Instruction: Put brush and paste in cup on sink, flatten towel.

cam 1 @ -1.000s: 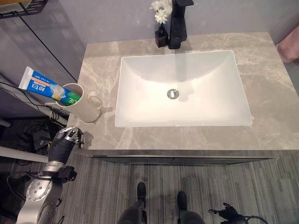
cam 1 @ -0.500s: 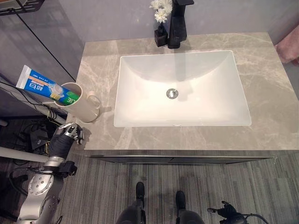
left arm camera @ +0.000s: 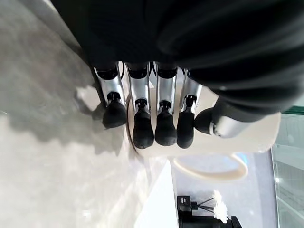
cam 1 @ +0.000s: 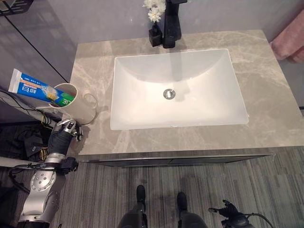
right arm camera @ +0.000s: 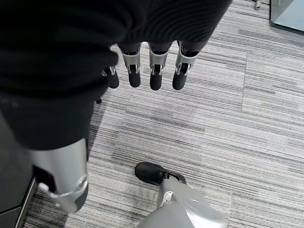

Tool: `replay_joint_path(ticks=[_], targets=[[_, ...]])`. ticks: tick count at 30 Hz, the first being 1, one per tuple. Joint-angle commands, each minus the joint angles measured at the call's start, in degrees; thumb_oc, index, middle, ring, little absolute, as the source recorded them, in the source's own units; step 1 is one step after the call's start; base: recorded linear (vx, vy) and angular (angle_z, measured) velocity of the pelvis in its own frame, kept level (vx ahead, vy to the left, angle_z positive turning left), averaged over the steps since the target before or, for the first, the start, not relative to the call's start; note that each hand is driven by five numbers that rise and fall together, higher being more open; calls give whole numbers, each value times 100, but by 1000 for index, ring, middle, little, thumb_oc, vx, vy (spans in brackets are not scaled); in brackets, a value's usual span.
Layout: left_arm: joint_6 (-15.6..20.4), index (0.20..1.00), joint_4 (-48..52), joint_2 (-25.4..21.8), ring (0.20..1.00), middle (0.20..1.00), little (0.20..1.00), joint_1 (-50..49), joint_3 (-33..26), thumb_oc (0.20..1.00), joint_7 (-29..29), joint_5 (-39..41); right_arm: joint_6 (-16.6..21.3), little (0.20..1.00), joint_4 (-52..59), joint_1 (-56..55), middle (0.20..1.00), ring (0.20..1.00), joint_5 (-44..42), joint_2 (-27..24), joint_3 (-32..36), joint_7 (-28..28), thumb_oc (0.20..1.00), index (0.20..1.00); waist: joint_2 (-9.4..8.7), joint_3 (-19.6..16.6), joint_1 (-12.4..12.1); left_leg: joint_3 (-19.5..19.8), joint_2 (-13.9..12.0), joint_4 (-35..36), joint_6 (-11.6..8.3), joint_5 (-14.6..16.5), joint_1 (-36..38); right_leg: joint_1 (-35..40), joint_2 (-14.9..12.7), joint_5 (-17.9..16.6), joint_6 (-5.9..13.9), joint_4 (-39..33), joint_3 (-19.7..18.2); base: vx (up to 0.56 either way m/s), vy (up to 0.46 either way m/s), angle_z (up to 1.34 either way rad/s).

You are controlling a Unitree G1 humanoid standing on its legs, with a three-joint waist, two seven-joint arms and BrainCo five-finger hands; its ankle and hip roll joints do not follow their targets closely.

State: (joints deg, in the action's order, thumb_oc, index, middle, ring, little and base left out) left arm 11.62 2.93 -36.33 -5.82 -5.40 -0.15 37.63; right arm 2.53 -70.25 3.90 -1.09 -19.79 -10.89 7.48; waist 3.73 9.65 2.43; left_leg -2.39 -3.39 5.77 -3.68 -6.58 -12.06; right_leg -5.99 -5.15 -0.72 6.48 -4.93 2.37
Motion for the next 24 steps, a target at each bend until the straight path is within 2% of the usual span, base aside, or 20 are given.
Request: replay_joint_path(ticks=[1, 10, 24], targets=[[205, 200, 190, -93, 200, 200, 200, 173, 22, 200, 16, -55, 23, 1000, -66, 136, 1000, 1000, 10, -3, -190, 99, 1000, 1000, -82, -32, 82, -115, -509, -77, -311, 317, 334, -255, -551, -399, 286, -7, 25, 13, -1, -6], [214, 200, 617, -61, 200, 200, 200, -77, -59, 200, -98, 48, 12, 1000, -190, 97, 1000, 1000, 83, 28, -175, 68, 1000, 1000, -53, -76, 30, -95, -516, -77, -303, 348, 435, -136, -557, -352, 272, -7, 37, 0, 0, 0], [311, 200, 575, -61, 200, 200, 200, -141, -393, 200, 78, -53, 48, 1000, -200, 30, 1000, 1000, 95, 20, -132, 81, 1000, 1000, -39, -54, 2, -91, -525, -77, -310, 319, 391, -168, -539, -369, 265, -7, 81, 0, 0, 0]])
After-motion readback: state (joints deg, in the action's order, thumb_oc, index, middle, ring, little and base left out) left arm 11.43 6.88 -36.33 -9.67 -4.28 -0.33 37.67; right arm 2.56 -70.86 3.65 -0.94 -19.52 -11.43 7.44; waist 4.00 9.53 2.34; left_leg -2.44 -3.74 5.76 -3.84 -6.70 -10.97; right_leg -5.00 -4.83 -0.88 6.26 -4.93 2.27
